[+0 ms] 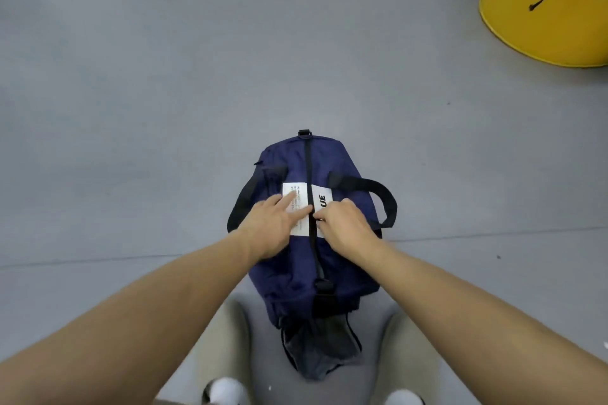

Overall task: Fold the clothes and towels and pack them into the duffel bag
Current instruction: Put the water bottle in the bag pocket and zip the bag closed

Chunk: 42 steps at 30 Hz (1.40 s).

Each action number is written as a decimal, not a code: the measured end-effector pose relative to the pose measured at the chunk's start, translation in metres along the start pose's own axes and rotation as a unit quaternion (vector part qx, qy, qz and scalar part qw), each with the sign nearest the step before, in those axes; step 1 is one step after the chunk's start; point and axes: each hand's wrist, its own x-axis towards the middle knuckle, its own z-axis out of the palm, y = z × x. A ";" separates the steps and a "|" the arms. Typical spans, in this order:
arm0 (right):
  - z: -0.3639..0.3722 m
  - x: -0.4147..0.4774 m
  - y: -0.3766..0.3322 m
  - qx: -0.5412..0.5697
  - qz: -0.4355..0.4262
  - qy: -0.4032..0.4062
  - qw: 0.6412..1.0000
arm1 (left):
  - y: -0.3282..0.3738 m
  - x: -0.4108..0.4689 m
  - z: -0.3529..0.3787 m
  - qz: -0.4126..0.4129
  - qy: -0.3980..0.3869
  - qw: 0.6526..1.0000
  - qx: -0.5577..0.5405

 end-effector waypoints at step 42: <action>0.138 -0.161 0.030 0.278 0.189 -0.219 0.916 | 0.138 -0.174 0.124 -0.111 0.068 0.960 -0.248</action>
